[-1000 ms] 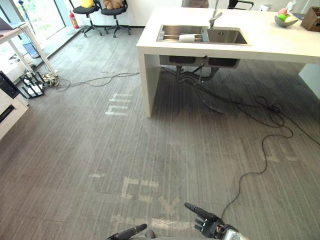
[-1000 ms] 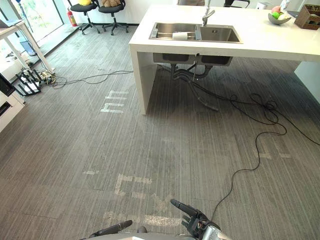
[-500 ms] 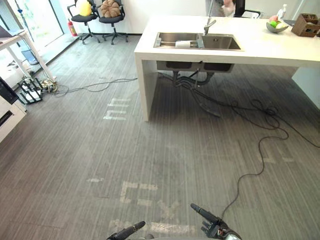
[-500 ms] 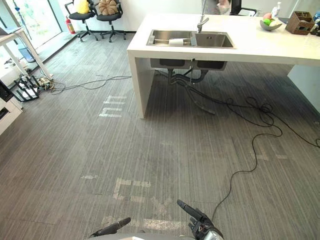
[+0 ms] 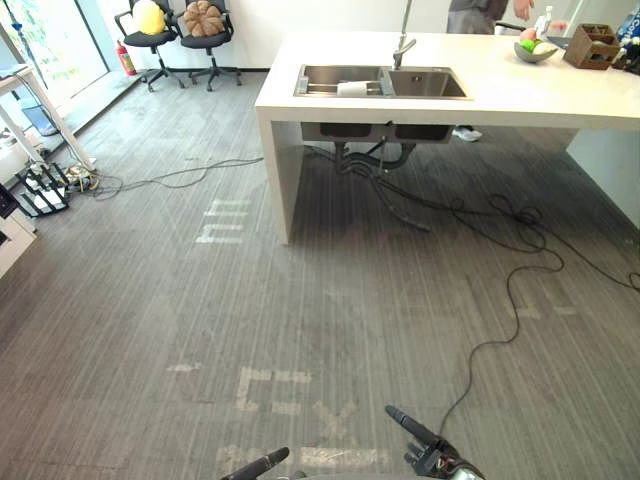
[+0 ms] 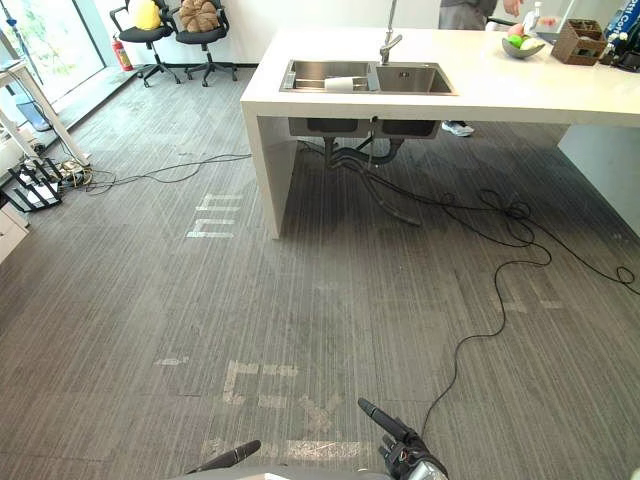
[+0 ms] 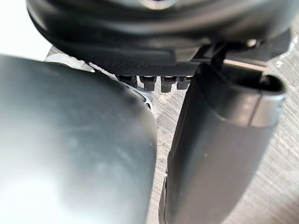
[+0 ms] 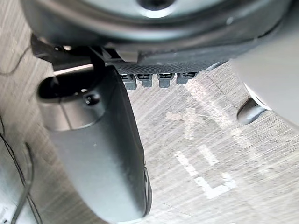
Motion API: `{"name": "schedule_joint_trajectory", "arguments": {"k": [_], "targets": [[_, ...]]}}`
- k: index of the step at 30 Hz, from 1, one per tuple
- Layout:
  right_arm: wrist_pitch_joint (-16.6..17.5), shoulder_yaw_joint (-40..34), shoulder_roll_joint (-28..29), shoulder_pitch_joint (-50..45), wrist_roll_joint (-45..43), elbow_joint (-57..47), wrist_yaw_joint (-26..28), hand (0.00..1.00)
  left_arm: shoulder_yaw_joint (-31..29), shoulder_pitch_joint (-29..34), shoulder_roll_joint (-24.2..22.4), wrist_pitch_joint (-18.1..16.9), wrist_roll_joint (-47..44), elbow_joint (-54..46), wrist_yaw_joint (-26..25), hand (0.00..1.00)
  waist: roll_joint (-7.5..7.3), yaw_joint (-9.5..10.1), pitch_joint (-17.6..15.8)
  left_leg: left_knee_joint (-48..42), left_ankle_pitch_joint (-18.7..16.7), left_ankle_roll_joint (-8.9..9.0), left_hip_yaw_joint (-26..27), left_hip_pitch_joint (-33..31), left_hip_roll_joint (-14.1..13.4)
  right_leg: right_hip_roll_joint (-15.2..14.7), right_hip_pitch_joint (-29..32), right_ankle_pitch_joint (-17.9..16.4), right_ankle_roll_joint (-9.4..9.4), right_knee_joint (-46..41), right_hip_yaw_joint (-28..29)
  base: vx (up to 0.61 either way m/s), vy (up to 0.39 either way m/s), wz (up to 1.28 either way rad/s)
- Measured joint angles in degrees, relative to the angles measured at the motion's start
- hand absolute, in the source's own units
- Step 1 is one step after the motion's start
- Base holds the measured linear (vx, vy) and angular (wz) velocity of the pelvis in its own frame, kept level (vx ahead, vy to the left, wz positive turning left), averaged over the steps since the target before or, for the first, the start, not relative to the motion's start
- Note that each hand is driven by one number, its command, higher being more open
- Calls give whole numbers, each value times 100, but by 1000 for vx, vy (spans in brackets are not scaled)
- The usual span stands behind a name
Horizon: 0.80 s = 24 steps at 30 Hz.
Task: Walk over to the sink, pick up the cup, carry it to the dishwasher, place the cup inside the dishwasher, then close the dishwasher door
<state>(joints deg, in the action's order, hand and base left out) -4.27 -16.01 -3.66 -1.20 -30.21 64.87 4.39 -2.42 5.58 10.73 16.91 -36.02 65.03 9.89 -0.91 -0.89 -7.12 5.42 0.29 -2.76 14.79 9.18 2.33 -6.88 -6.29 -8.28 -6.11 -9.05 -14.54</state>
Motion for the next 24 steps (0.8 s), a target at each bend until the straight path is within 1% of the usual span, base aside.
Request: {"name": "schedule_joint_trajectory", "arguments": {"k": [1, 2, 3, 4, 5, 6, 7, 8, 9, 10, 11, 12, 13, 14, 15, 16, 17, 18, 19, 20, 21, 22, 23, 24], "targets": [[-2, 1, -30, 5, -4, 2, -25, 100, 8, -34, -5, -11, 12, 3, -3, 100, 5, 5, -8, 0, -14, -21, -1, 4, 24, -74, 111, -55, -67, -260, -36, 105, 98, 12], [-16, 14, -88, 56, -8, 1, -22, 100, 10, -33, -24, -62, 14, 8, -10, 100, 28, 19, -31, -1, -9, -17, 21, 18, 40, -177, 328, -79, -95, -740, -134, 93, 97, -6], [-25, 15, -153, 121, -10, -22, -2, 100, 10, -50, -12, -87, -5, 11, -37, 100, 46, 25, -65, -16, 34, -99, 64, 77, 45, -285, 546, -87, -80, -1267, -208, 122, 152, -13], [-57, 55, -202, 277, -11, -98, 56, 100, 26, -146, 44, -96, -139, 4, -142, 100, 9, 8, -241, -34, -8, -182, 42, 304, 53, -498, 832, -148, -50, -2165, -347, 91, 117, -3], [-87, 85, -220, 289, -13, -122, 83, 100, 63, -200, 81, -83, -169, 2, -175, 100, 7, -1, -288, -35, -25, -202, -1, 366, 55, -532, 880, -230, -32, -2283, -409, 105, 102, 13], [-145, 130, -234, 286, -21, -124, 117, 100, 89, -288, 106, -58, -197, -24, -202, 100, -29, 13, -289, -34, -66, -203, -75, 426, 42, -535, 954, -335, -46, -2309, -433, 92, 33, 34], [-183, 198, -270, 293, -222, -148, 150, 100, 239, -391, 131, -26, -199, -144, -226, 100, -42, 6, -295, -35, -135, -215, -204, 500, 15, -491, 1122, -401, -40, -2244, -439, 108, 15, 36], [-201, 262, -293, 293, -298, -173, 177, 100, 263, -423, 149, 7, -206, -181, -222, 100, -35, -7, -299, -35, -159, -209, -265, 525, 2, -458, 1204, -400, -39, -2178, -434, 124, -17, 51], [-252, 299, -319, 288, -556, -242, 212, 100, 293, -483, 152, 59, -220, -301, -173, 100, -26, -46, -308, -38, -232, -259, -402, 545, -30, -375, 1371, -377, -24, -1972, -435, 108, -32, 47], [-266, 300, -319, 293, -666, -275, 213, 100, 299, -490, 150, 76, -220, -412, -147, 100, -28, -63, -316, -39, -245, -249, -469, 552, -44, -334, 1459, -334, 22, -1830, -435, 156, -55, 61], [-304, 307, -317, 294, -814, -356, 210, 100, 299, -494, 123, 91, -231, -655, -63, 100, -34, -65, -360, -48, -282, -223, -575, 596, -66, -258, 1593, -96, 127, -1464, -439, 197, -74, 56], [-347, 303, -303, 280, -918, -429, 200, 100, 293, -492, 59, 122, -237, -894, -59, 100, -43, -63, -401, -103, -341, -204, -667, 658, -85, -188, 1658, 229, 197, -1022, -450, 218, -83, 49], [-362, 304, -296, 269, -925, -467, 195, 100, 290, -488, 22, 150, -241, -993, -59, 100, -46, -58, -405, -167, -372, -150, -702, 677, -89, -161, 1688, 402, 197, -781, -464, 258, -103, 35], [-378, 304, -288, 255, -959, -504, 192, 100, 286, -470, -55, 206, -287, -1151, -57, 100, -51, -48, -410, -294, -501, -74, -741, 726, -92, -117, 1699, 710, 208, -349, -472, 338, -151, 21], [-386, 299, -262, 182, -1040, -600, 183, 100, 286, -459, -141, 253, -295, -1276, -57, 100, -58, -34, -411, -415, -672, 8, -777, 787, -91, -97, 1681, 931, 219, 0, -497, 286, -131, 16], [-386, 292, -239, 127, -1059, -672, 178, 100, 287, -445, -178, 276, -303, -1341, -54, 100, -65, -27, -414, -459, -758, 53, -789, 829, -88, -99, 1643, 987, 205, 125, -518, 393, -192, 12], [-380, 279, -185, 12, -1070, -768, 171, 100, 290, -412, -226, 285, -311, -1403, 3, 100, -144, -17, -384, -533, -975, 171, -817, 935, -71, -143, 1551, 1000, 205, 277, -565, 394, -200, 2], [-366, 256, -158, -46, -1067, -828, 155, 100, 291, -355, -264, 268, -299, -1451, 48, 100, -170, -11, -383, -592, -1217, 299, -830, 1056, -94, -189, 1508, 1345, 383, 204, -647, 483, -243, 0], [-369, 239, -161, -60, -1070, -856, 168, 100, 300, -328, -302, 262, -248, -1476, 69, 100, -140, -25, -382, -607, -1336, 360, -827, 1093, -169, -169, 1550, 1444, 479, 39, -714, 455, -232, 2], [-378, 220, -204, -60, -1070, -860, 197, 100, 367, -321, -371, 227, -198, -1481, 105, 100, -10, -75, -357, -617, -1482, 471, -821, 1154, -385, -33, 1625, 1319, 735, -271, -813, 465, -243, 10], [-382, 174, -223, -57, -1068, -836, 211, 100, 421, -334, -439, 155, -197, -1480, 139, 100, 125, -105, -332, -684, -1555, 566, -806, 1178, -618, 154, 1689, 984, 946, -534, -899, 464, -247, 8], [-382, 146, -211, -39, -1065, -802, 213, 100, 421, -330, -467, 117, -208, -1473, 145, 100, 137, -104, -324, -771, -1577, 594, -804, 1181, -715, 212, 1732, 817, 991, -688, -917, 354, -200, 4], [-383, 109, -184, -31, -1064, -756, 221, 100, 421, -335, -509, 58, -222, -1423, 144, 100, 127, -96, -323, -996, -1621, 662, -806, 1138, -825, 270, 1736, 599, 1040, -868, -950, 390, -251, -1], [-380, 84, -205, -100, -1017, -663, 225, 100, 427, -344, -529, 45, -214, -1387, 158, 100, 169, -70, -268, -2055, -1693, 781, -783, 760, -980, 371, 1599, 392, 1054, -876, -965, 361, -250, -2]]}}
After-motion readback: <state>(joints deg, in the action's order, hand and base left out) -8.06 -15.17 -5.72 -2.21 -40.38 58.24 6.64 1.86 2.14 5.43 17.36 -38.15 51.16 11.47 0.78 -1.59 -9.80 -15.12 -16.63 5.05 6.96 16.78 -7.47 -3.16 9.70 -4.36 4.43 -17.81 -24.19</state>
